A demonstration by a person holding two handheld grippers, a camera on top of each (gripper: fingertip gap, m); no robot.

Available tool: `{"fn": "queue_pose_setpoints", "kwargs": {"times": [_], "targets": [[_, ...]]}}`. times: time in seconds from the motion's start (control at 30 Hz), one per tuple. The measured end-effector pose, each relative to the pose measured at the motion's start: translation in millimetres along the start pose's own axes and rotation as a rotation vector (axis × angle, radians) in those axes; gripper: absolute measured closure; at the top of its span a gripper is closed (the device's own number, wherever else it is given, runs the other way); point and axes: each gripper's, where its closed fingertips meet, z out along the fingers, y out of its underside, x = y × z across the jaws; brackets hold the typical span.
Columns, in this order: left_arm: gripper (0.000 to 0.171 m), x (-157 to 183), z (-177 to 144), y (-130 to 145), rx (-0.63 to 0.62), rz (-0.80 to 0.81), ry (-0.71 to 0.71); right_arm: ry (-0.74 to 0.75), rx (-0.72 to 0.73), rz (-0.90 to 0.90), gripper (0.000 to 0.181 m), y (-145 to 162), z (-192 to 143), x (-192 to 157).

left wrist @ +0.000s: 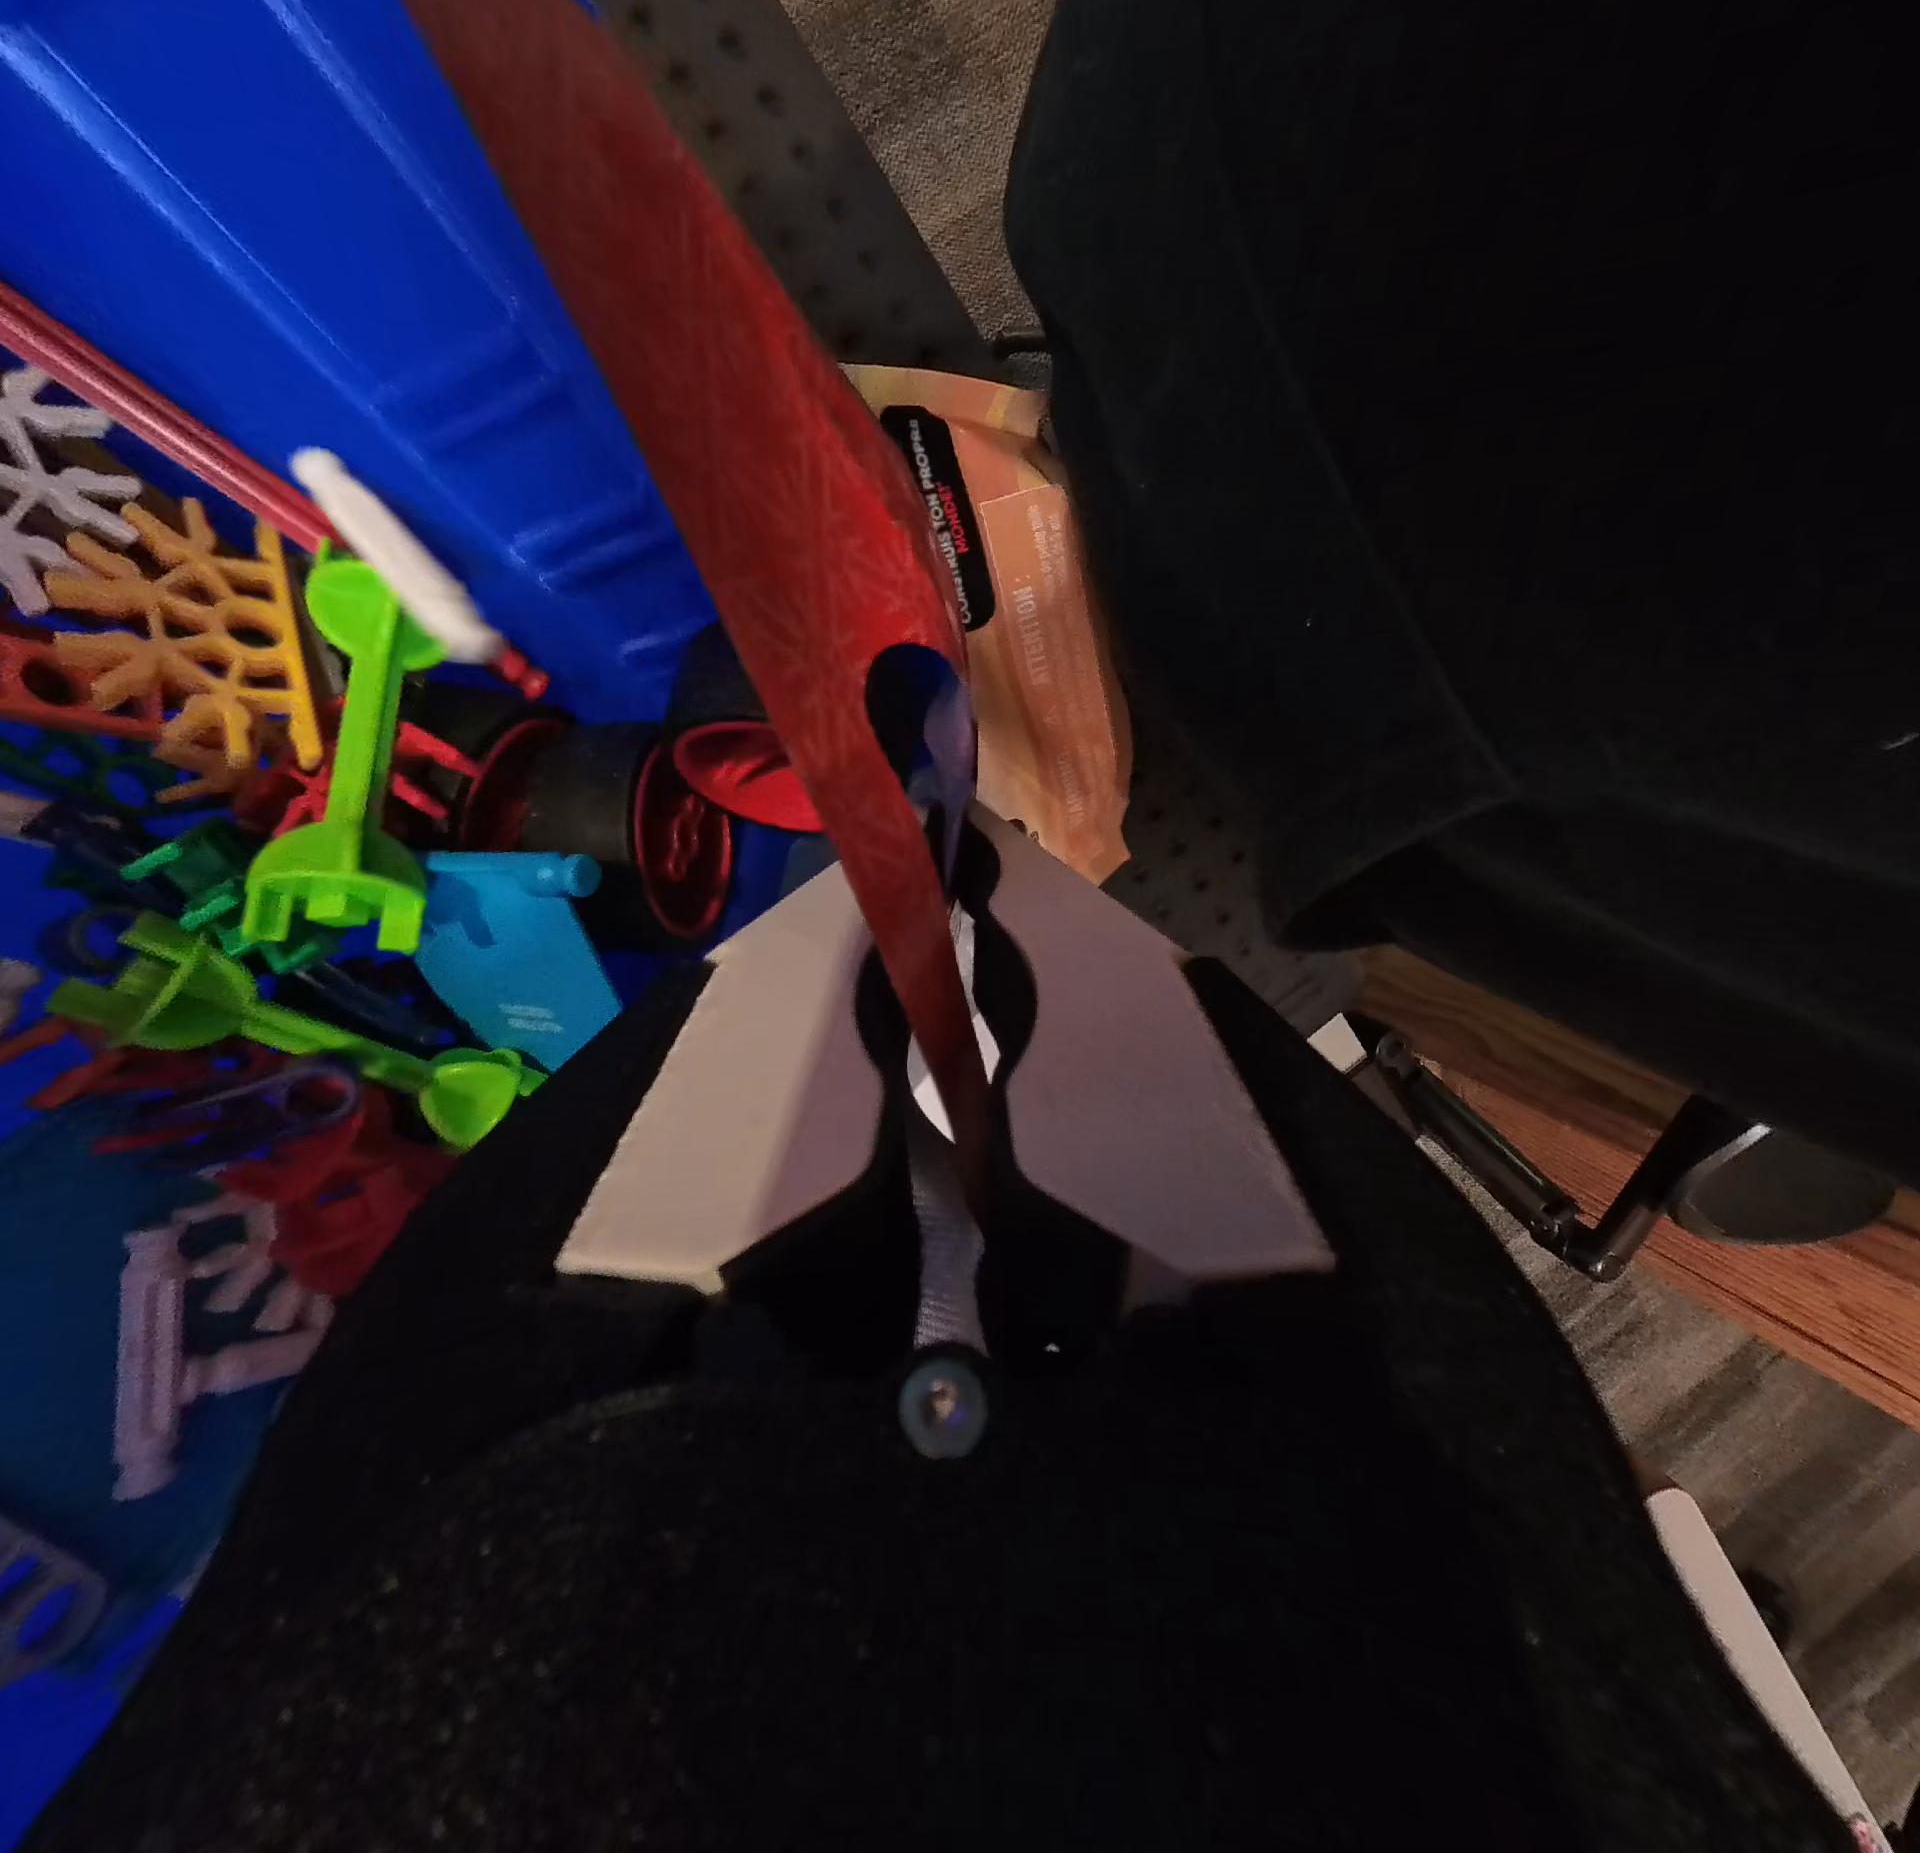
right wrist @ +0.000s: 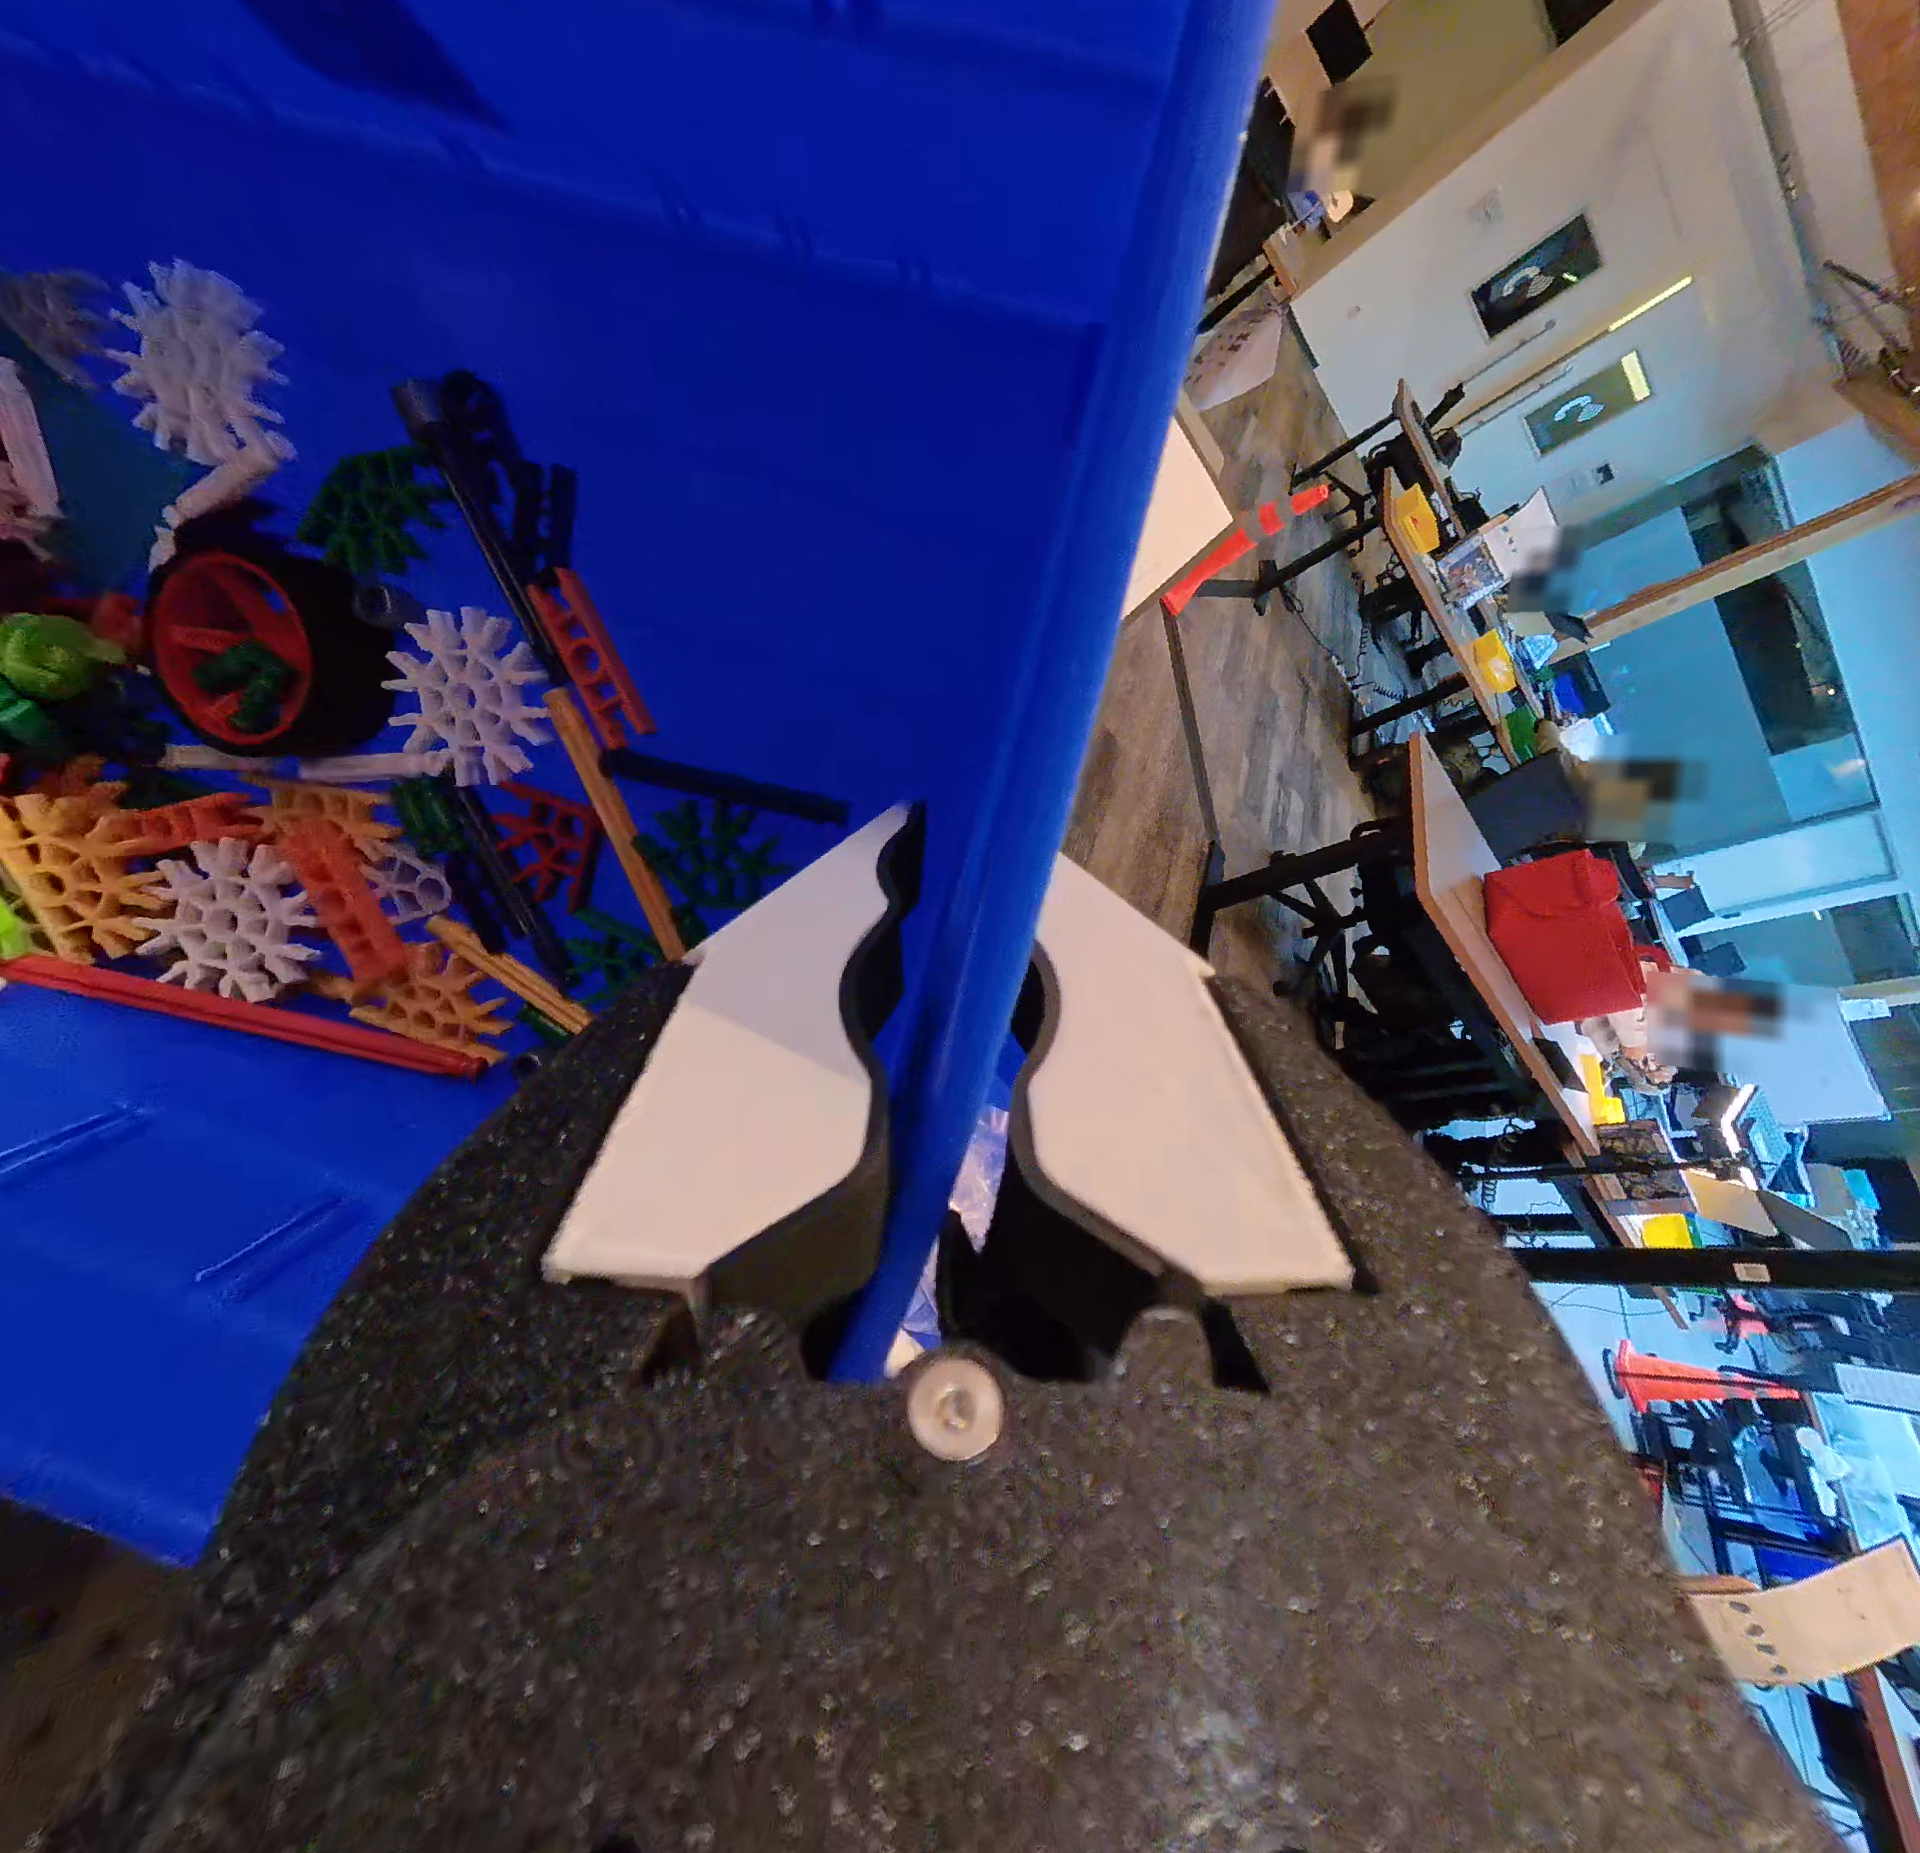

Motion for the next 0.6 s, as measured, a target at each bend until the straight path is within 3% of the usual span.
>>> {"fn": "queue_pose_setpoints", "kwargs": {"times": [0.03, 0.33, 0.6], "targets": [[0.171, -0.8, -0.6, -0.7, 0.005, -0.005, -0.002, 0.01, 0.012, -0.01, 0.174, -3.8, -2.7, 2.3], [0.171, -15.5, -4.4, 1.5, -0.003, -0.025, -0.019, 0.041, 0.075, -0.052, 0.174, -11.6, 9.1, 10.6], [0.171, -39.0, -17.8, 2.6, -0.037, -0.029, -0.077, 0.115, 0.138, -0.079, 0.174, -30.9, -1.4, 35.4]]}}
